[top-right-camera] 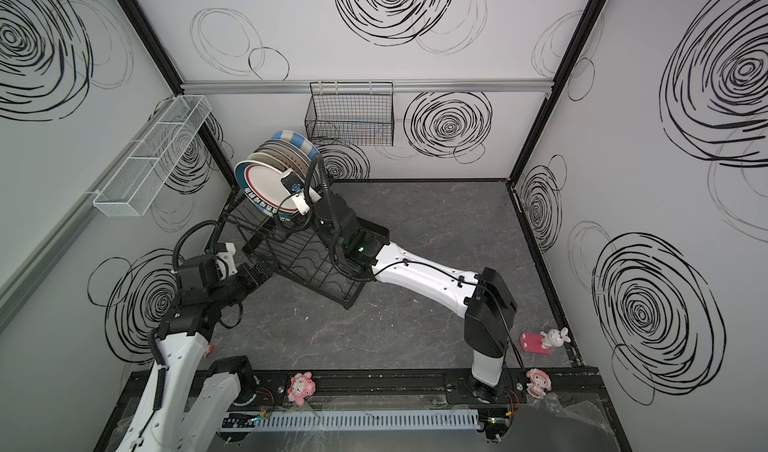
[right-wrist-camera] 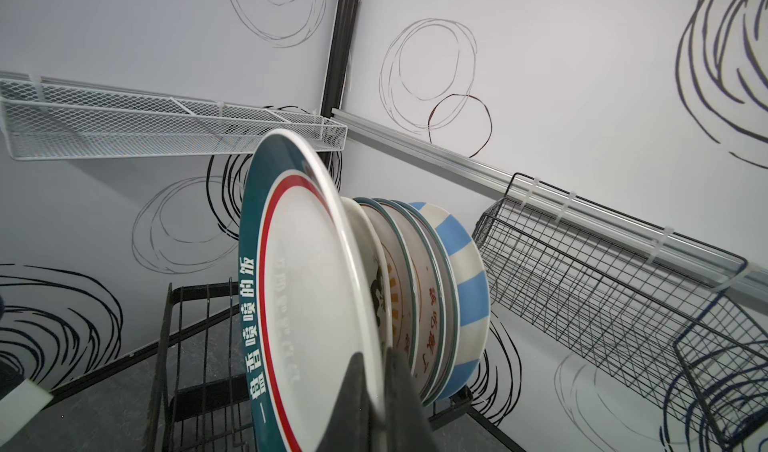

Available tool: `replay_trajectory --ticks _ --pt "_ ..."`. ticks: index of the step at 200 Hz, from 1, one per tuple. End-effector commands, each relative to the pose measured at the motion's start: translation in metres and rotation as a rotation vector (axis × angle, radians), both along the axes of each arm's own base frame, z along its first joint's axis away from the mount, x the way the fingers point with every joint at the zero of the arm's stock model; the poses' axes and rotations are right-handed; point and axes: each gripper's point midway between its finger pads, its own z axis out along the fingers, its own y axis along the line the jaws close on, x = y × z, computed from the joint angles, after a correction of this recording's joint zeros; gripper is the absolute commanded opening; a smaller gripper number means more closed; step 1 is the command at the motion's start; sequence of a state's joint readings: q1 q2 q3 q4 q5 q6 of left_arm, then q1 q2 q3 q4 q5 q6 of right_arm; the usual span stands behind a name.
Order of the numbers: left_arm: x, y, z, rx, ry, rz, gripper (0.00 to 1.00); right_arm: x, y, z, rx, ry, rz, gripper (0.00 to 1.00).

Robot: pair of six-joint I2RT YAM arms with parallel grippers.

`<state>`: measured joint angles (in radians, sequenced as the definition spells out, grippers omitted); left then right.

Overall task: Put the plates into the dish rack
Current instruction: 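Carry the rimmed plate with the right gripper into the rack slot, then lower the rimmed plate into the slot beside the striped plate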

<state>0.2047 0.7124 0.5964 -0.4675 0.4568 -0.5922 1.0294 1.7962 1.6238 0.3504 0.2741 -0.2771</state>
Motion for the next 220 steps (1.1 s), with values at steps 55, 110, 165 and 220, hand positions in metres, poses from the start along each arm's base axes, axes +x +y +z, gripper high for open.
replay_trajectory --ticks 55,110,165,220 --pt "0.005 0.002 0.010 0.007 -0.055 0.005 0.96 0.002 0.009 0.035 0.100 -0.063 -0.019 0.00" --pt "0.005 0.001 0.010 0.000 -0.058 0.002 0.96 0.016 0.035 0.013 0.050 -0.046 -0.032 0.00" --pt "0.004 0.001 0.010 -0.004 -0.062 0.001 0.96 0.027 0.051 -0.003 0.018 -0.035 -0.043 0.00" --pt "0.005 0.001 0.010 -0.005 -0.069 0.006 0.96 0.040 0.064 -0.023 -0.028 -0.006 -0.064 0.00"
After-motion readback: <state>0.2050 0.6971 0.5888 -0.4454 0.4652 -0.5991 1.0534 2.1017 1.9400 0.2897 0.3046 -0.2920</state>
